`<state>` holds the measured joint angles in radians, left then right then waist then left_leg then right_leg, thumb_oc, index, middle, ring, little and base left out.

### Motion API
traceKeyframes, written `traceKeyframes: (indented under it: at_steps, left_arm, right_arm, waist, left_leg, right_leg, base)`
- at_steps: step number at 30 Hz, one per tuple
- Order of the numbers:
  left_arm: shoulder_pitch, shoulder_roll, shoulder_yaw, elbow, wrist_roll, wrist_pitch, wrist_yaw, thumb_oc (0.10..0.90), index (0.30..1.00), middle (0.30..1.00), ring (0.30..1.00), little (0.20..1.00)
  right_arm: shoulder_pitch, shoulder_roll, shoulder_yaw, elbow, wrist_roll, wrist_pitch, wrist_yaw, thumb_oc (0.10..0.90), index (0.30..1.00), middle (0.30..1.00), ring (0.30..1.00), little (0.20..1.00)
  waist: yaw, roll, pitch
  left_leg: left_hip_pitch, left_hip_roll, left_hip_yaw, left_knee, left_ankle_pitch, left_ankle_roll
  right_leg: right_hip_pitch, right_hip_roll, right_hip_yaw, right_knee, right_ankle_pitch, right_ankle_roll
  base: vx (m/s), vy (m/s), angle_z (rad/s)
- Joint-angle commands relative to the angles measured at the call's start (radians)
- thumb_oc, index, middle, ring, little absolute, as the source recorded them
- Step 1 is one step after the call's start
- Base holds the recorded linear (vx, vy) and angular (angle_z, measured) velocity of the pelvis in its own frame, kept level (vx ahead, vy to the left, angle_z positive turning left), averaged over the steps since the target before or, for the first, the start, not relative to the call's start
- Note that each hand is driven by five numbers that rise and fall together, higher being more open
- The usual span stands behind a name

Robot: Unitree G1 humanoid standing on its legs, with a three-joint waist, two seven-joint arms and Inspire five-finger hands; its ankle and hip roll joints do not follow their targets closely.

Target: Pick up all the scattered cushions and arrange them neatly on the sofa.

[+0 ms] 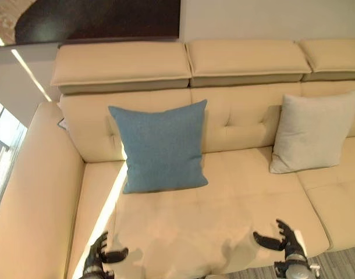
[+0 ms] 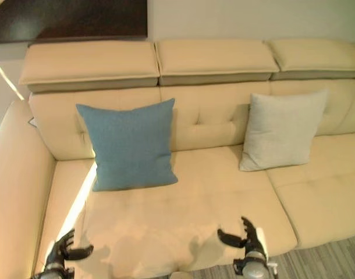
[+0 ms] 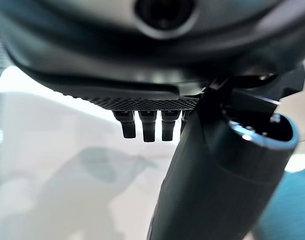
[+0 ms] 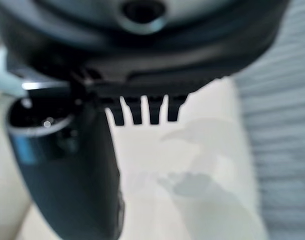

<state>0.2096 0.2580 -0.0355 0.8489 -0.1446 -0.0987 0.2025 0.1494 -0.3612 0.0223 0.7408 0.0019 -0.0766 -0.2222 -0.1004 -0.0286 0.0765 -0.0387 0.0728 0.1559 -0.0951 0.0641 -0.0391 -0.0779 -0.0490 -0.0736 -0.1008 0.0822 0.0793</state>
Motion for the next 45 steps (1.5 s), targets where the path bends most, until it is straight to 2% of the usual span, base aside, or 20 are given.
traceKeyframes:
  at_steps: [1,4,5,9,11,13,17,19,20,21,22,26,29,30,33,39,41,42,43,45]
  left_arm:
    - [-0.062,0.029,0.022,0.096,0.021,-0.025,-0.012,0.8,0.9,0.9,0.9,0.9]
    - [-0.077,0.022,0.007,0.117,0.011,-0.032,-0.003,0.8,0.9,0.9,0.9,0.9]
    - [-0.099,0.013,-0.009,0.12,0.001,-0.039,0.003,0.8,0.9,0.9,0.9,0.9]
    - [-0.12,0.007,-0.036,0.142,0.002,-0.044,-0.002,0.8,0.9,0.9,0.9,0.9]
    - [-0.139,0.013,-0.07,0.15,0.051,-0.036,-0.011,0.8,0.9,0.9,0.9,0.9]
    - [-0.15,0.016,-0.077,0.16,0.06,-0.036,-0.012,0.8,0.9,0.9,0.9,0.9]
    - [-0.19,0.041,-0.086,0.172,0.073,-0.045,-0.003,0.8,0.9,0.9,0.9,0.9]
    - [-0.194,0.045,-0.084,0.183,0.074,-0.046,0.001,0.8,0.9,0.9,0.9,0.9]
    - [-0.199,0.048,-0.082,0.191,0.073,-0.045,0.001,0.8,0.9,0.9,0.9,0.9]
    - [-0.208,0.052,-0.09,0.199,0.076,-0.04,0.0,0.8,0.9,0.9,0.9,0.9]
    - [-0.208,0.052,-0.09,0.199,0.076,-0.04,0.0,0.8,0.9,0.9,0.9,0.9]
    - [-0.2,0.049,-0.092,0.228,0.084,-0.023,-0.01,0.8,0.9,0.9,0.9,0.9]
    - [-0.199,0.047,-0.091,0.233,0.085,-0.02,-0.011,0.8,0.9,0.9,0.9,0.9]
    - [-0.199,0.045,-0.086,0.243,0.081,-0.02,-0.011,0.8,0.9,0.9,0.9,0.9]
    - [-0.204,0.04,-0.095,0.24,0.075,-0.02,-0.006,0.8,0.9,0.9,0.9,0.9]
    - [-0.227,0.031,-0.131,0.229,0.09,-0.012,-0.017,0.8,0.9,0.9,0.9,0.9]
    - [-0.235,0.02,-0.14,0.217,0.078,-0.013,-0.016,0.8,0.9,0.9,0.9,0.9]
    - [-0.238,0.012,-0.145,0.201,0.063,-0.017,-0.015,0.8,0.9,0.9,0.9,0.9]
    - [-0.238,0.012,-0.145,0.201,0.063,-0.017,-0.015,0.8,0.9,0.9,0.9,0.9]
    - [-0.231,0.0,-0.147,0.192,0.055,-0.016,-0.021,0.8,0.9,0.9,0.9,0.9]
  right_arm:
    - [-0.055,-0.026,0.006,0.008,-0.042,-0.047,-0.013,0.8,0.9,0.9,0.9,0.9]
    - [-0.079,-0.024,0.038,0.055,-0.044,-0.041,-0.016,0.8,0.9,0.9,0.9,0.9]
    - [-0.12,-0.029,0.069,0.093,-0.049,-0.037,-0.019,0.8,0.9,0.9,0.9,0.9]
    - [-0.143,-0.028,0.087,0.135,-0.049,-0.031,-0.005,0.8,0.9,0.9,0.9,0.9]
    - [-0.16,-0.024,0.094,0.21,-0.054,-0.022,-0.008,0.8,0.9,0.9,0.9,0.9]
    - [-0.173,-0.02,0.1,0.238,-0.056,-0.017,-0.009,0.8,0.9,0.9,0.9,0.9]
    - [-0.212,0.0,0.12,0.28,-0.062,-0.001,-0.021,0.8,0.9,0.9,0.9,0.9]
    - [-0.219,0.006,0.126,0.278,-0.066,0.0,-0.02,0.8,0.9,0.9,0.9,0.9]
    - [-0.227,0.011,0.134,0.278,-0.071,0.003,-0.021,0.8,0.9,0.9,0.9,0.9]
    - [-0.243,0.013,0.151,0.288,-0.08,0.0,-0.024,0.8,0.9,0.9,0.9,0.9]
    - [-0.244,0.014,0.151,0.288,-0.08,0.0,-0.024,0.8,0.9,0.9,0.9,0.9]
    - [-0.242,0.026,0.155,0.307,-0.076,-0.002,-0.023,0.8,0.9,0.9,0.9,0.9]
    - [-0.243,0.029,0.156,0.311,-0.078,-0.003,-0.024,0.8,0.9,0.9,0.9,0.9]
    - [-0.247,0.03,0.159,0.316,-0.086,-0.002,-0.025,0.8,0.9,0.9,0.9,0.9]
    - [-0.253,0.029,0.168,0.313,-0.082,0.004,-0.03,0.8,0.9,0.9,0.9,0.9]
    - [-0.232,-0.004,0.15,0.331,-0.07,0.01,-0.039,0.8,0.9,0.9,0.9,0.9]
    - [-0.234,-0.014,0.146,0.344,-0.066,0.013,-0.045,0.8,0.9,0.9,0.9,0.9]
    - [-0.238,-0.02,0.142,0.356,-0.06,0.01,-0.05,0.8,0.9,0.9,0.9,0.9]
    - [-0.238,-0.02,0.142,0.356,-0.06,0.01,-0.05,0.8,0.9,0.9,0.9,0.9]
    - [-0.242,-0.025,0.142,0.378,-0.063,0.013,-0.05,0.8,0.9,0.9,0.9,0.9]
  waist:
    - [-0.006,-0.04,-0.025]
    - [-0.004,-0.06,0.0]
    - [0.008,-0.071,0.02]
    - [0.003,-0.067,0.002]
    - [-0.018,-0.054,-0.007]
    - [-0.021,-0.053,-0.005]
    - [-0.011,-0.062,0.021]
    - [-0.004,-0.067,0.035]
    - [0.004,-0.066,0.047]
    - [0.031,-0.05,0.067]
    - [0.03,-0.051,0.065]
    - [0.071,-0.026,0.035]
    - [0.082,-0.025,0.027]
    - [0.108,-0.034,0.015]
    - [0.118,-0.053,-0.005]
    - [0.078,-0.031,0.014]
    - [0.076,-0.029,0.035]
    - [0.078,-0.033,0.051]
    - [0.078,-0.033,0.049]
    - [0.079,-0.037,0.042]
  left_leg:
    - [0.051,0.024,0.033,0.05,-0.052,-0.033]
    - [0.016,0.014,-0.013,0.177,-0.098,-0.03]
    - [0.003,-0.034,-0.106,0.276,-0.134,-0.023]
    - [0.054,-0.092,-0.185,0.286,-0.184,-0.004]
    - [0.103,-0.109,-0.173,0.206,-0.234,0.023]
    - [0.11,-0.118,-0.172,0.187,-0.237,0.031]
    - [0.101,-0.147,-0.154,0.118,-0.198,0.056]
    - [0.097,-0.146,-0.141,0.11,-0.185,0.059]
    - [0.088,-0.141,-0.135,0.106,-0.174,0.062]
    - [0.069,-0.124,-0.113,0.097,-0.147,0.067]
    - [0.066,-0.125,-0.113,0.097,-0.144,0.067]
    - [0.045,-0.097,-0.08,0.047,-0.096,0.076]
    - [0.041,-0.096,-0.066,0.042,-0.091,0.075]
    - [0.011,-0.091,-0.025,0.051,-0.081,0.069]
    - [-0.017,-0.081,0.01,0.056,-0.058,0.051]
    - [-0.053,-0.048,0.025,0.103,-0.036,0.026]
    - [-0.07,-0.048,-0.014,0.158,-0.047,0.018]
    - [-0.058,-0.083,-0.096,0.193,-0.089,0.013]
    - [-0.061,-0.083,-0.096,0.193,-0.087,0.013]
    - [-0.017,-0.125,-0.174,0.23,-0.141,0.018]
  right_leg:
    - [0.055,0.025,0.008,0.014,-0.073,0.041]
    - [0.052,0.023,0.042,0.014,-0.059,0.031]
    - [0.049,0.027,0.081,0.014,-0.042,0.024]
    - [0.033,0.042,0.134,0.014,-0.015,0.03]
    - [0.014,0.036,0.155,0.014,0.016,0.048]
    - [-0.001,0.03,0.164,0.019,0.029,0.057]
    - [-0.092,0.003,0.168,0.042,0.092,0.126]
    - [-0.123,-0.004,0.151,0.069,0.113,0.139]
    - [-0.145,-0.009,0.122,0.103,0.106,0.141]
    - [-0.125,-0.024,0.029,0.18,0.023,0.109]
    - [-0.128,-0.026,0.029,0.179,0.023,0.109]
    - [-0.028,-0.028,-0.048,0.326,-0.111,0.055]
    - [0.001,-0.034,-0.058,0.33,-0.129,0.054]
    - [0.075,-0.058,-0.1,0.276,-0.128,0.065]
    - [0.104,-0.039,-0.078,0.158,-0.144,0.058]
    - [0.111,0.002,-0.041,0.097,-0.14,0.03]
    - [0.1,0.002,-0.021,0.11,-0.133,0.019]
    - [0.084,0.005,-0.001,0.119,-0.12,0.013]
    - [0.082,0.005,-0.001,0.118,-0.119,0.013]
    - [0.059,0.014,0.058,0.112,-0.085,0.019]
  base:
    - [-0.01,-0.031,-0.11]
    - [-0.16,-0.025,-0.31]
    - [-0.15,0.024,-0.71]
    - [-0.08,0.085,-0.48]
    - [-0.05,0.203,-0.68]
    - [-0.08,0.176,-0.52]
    - [-0.19,0.206,-0.3]
    - [-0.21,0.079,-0.74]
    - [-0.42,0.089,-0.71]
    - [-0.33,0.065,-0.53]
    - [-0.28,0.062,-0.89]
    - [-0.2,0.008,-0.38]
    - [-0.15,-0.053,-0.28]
    - [-0.24,-0.166,-0.23]
    - [-0.15,-0.17,-0.6]
    - [-0.14,-0.139,-0.29]
    - [-0.2,-0.037,-0.13]
    - [-0.15,-0.032,-0.44]
    - [-0.19,-0.029,-0.62]
    - [-0.13,0.014,-0.81]
